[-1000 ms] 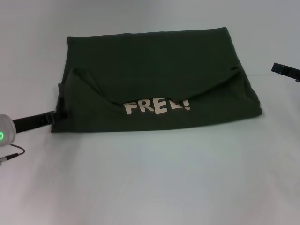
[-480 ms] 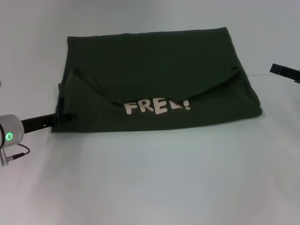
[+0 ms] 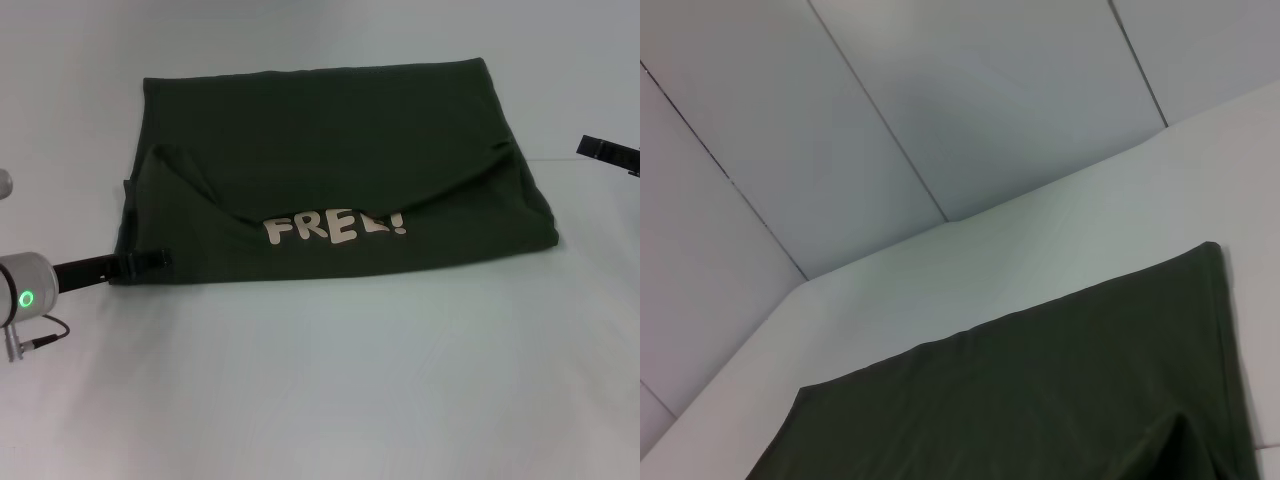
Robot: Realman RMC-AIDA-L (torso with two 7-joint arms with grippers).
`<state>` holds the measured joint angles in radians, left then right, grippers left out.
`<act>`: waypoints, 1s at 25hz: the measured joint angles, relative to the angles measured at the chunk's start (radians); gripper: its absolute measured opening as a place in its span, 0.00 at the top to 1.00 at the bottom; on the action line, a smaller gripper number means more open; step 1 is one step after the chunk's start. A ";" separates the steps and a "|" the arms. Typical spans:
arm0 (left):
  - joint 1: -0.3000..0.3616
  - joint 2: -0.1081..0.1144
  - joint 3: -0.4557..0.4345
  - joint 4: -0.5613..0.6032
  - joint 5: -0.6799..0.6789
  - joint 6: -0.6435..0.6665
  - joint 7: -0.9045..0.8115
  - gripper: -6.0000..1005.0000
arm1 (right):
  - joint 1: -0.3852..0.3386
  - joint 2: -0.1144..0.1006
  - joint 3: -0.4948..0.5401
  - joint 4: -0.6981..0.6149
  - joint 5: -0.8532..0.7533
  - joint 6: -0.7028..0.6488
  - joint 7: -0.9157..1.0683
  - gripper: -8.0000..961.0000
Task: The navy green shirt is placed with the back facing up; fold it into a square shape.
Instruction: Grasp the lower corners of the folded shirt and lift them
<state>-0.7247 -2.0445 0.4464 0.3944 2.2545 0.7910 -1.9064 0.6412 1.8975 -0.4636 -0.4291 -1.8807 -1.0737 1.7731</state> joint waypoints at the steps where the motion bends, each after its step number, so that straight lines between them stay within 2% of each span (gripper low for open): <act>1: 0.001 0.001 0.000 0.000 0.000 0.000 0.000 0.22 | 0.000 0.000 0.000 0.000 0.000 0.000 0.001 0.22; 10: -0.005 0.016 -0.003 0.009 0.070 0.055 -0.078 0.22 | -0.003 -0.002 -0.001 -0.001 0.000 0.000 0.004 0.22; 19: -0.006 0.017 -0.007 0.007 0.076 0.050 -0.081 0.22 | -0.006 -0.002 -0.001 0.000 0.000 0.000 0.005 0.22; 25: -0.006 0.017 -0.004 0.008 0.076 0.048 -0.082 0.28 | -0.006 -0.002 -0.001 0.000 0.000 0.000 0.002 0.23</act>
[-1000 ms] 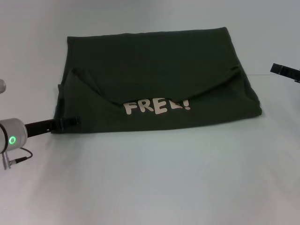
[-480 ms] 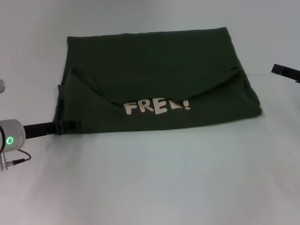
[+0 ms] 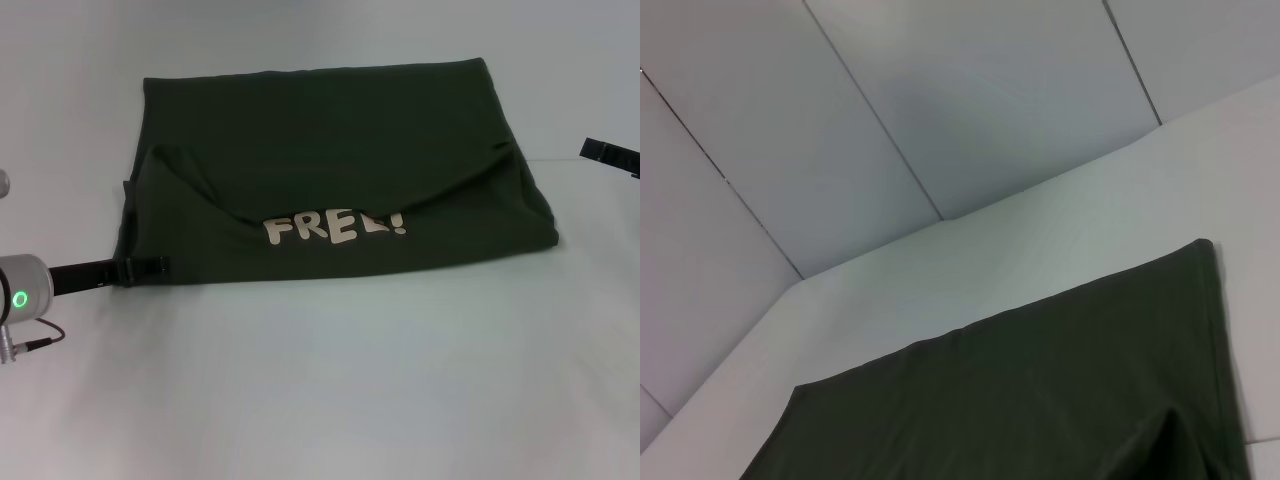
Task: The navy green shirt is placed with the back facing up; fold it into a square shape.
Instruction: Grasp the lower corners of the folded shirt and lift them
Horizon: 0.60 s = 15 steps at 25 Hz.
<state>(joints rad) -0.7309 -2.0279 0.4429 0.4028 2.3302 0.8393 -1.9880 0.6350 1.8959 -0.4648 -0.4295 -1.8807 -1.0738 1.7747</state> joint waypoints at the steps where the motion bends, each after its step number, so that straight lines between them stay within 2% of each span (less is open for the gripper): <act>1: 0.000 0.000 0.000 0.000 0.000 0.000 0.000 0.29 | 0.000 0.000 0.000 0.000 0.000 0.000 0.000 0.23; 11: -0.002 -0.003 0.003 -0.001 -0.002 -0.037 0.000 0.38 | 0.002 0.004 0.000 0.000 0.000 0.000 -0.002 0.23; 14: -0.002 -0.005 0.004 -0.002 -0.002 -0.050 0.000 0.60 | 0.003 0.005 0.000 0.000 0.000 0.000 -0.001 0.23; 15: -0.002 -0.005 0.004 -0.002 -0.002 -0.051 0.001 0.60 | 0.004 0.005 0.000 0.000 0.000 0.000 0.000 0.23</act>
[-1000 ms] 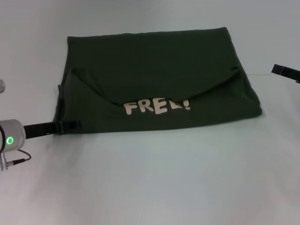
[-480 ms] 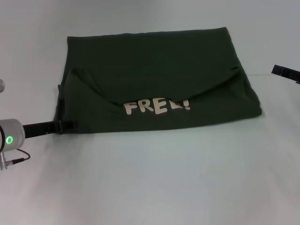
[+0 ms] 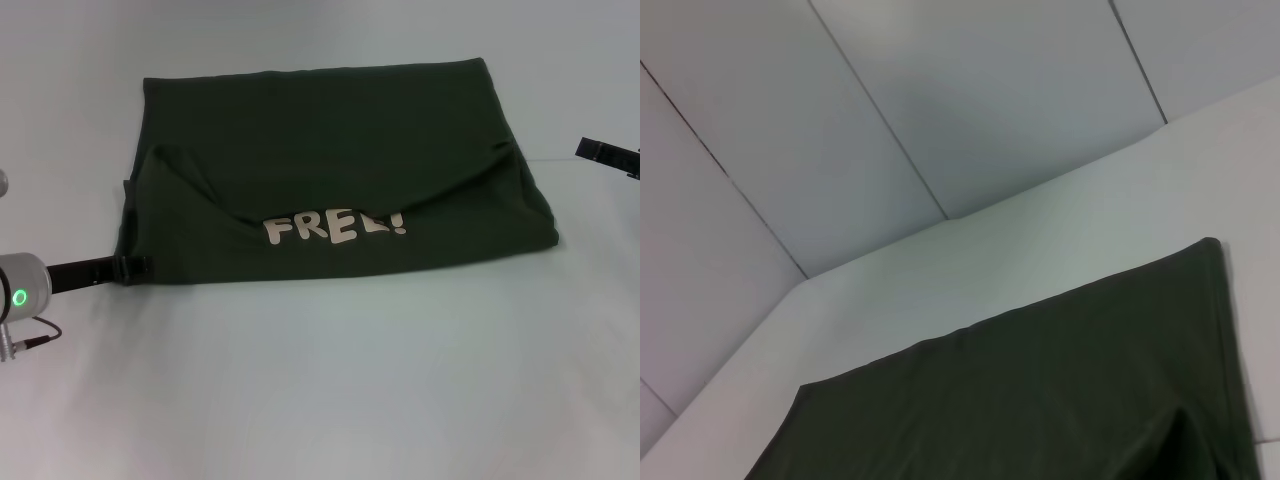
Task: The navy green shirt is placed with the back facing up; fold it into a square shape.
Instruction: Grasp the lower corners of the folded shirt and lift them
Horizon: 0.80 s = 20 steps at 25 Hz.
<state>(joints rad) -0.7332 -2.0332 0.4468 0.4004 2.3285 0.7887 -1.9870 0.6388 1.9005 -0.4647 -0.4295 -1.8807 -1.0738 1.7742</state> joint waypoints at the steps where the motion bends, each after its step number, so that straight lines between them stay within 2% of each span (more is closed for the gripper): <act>1: 0.000 0.000 0.000 0.000 0.000 0.000 0.000 0.61 | 0.001 0.000 0.000 0.000 0.000 0.000 0.000 0.23; 20: -0.012 -0.004 0.024 -0.014 -0.001 -0.029 -0.001 0.63 | 0.002 0.000 0.000 0.000 0.000 0.000 -0.005 0.23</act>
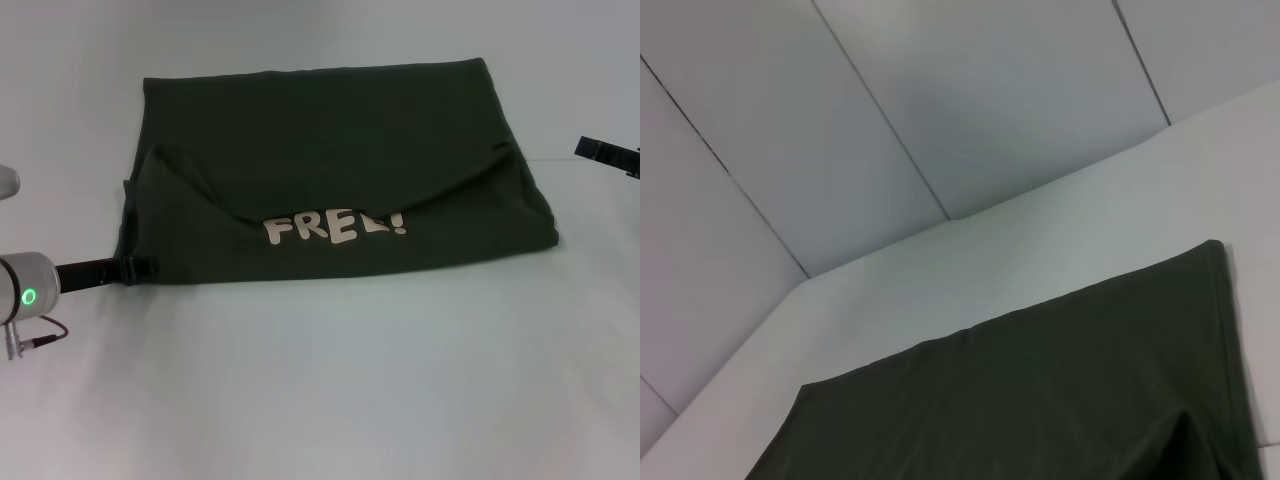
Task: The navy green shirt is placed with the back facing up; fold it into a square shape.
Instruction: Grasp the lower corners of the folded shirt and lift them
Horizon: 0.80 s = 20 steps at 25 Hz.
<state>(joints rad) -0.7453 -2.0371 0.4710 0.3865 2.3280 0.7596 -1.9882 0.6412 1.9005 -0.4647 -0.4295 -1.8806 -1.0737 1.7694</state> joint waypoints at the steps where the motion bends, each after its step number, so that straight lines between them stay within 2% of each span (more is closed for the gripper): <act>1: 0.000 0.000 0.000 0.000 0.000 0.000 0.000 0.63 | 0.000 0.000 0.000 0.000 0.000 0.000 0.000 0.23; 11: 0.000 0.000 0.000 0.004 0.001 -0.005 0.004 0.64 | -0.001 0.001 0.000 -0.004 0.000 0.000 -0.001 0.23; 14: 0.000 0.000 0.000 0.005 0.001 -0.011 0.003 0.82 | -0.002 0.001 0.000 -0.005 0.000 0.000 -0.001 0.23; 20: 0.001 0.000 0.000 0.002 -0.001 -0.016 0.005 0.85 | 0.000 0.002 0.000 -0.006 0.000 0.000 0.000 0.23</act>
<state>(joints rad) -0.7443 -2.0371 0.4709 0.3889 2.3270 0.7438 -1.9835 0.6409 1.9021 -0.4647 -0.4356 -1.8806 -1.0736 1.7691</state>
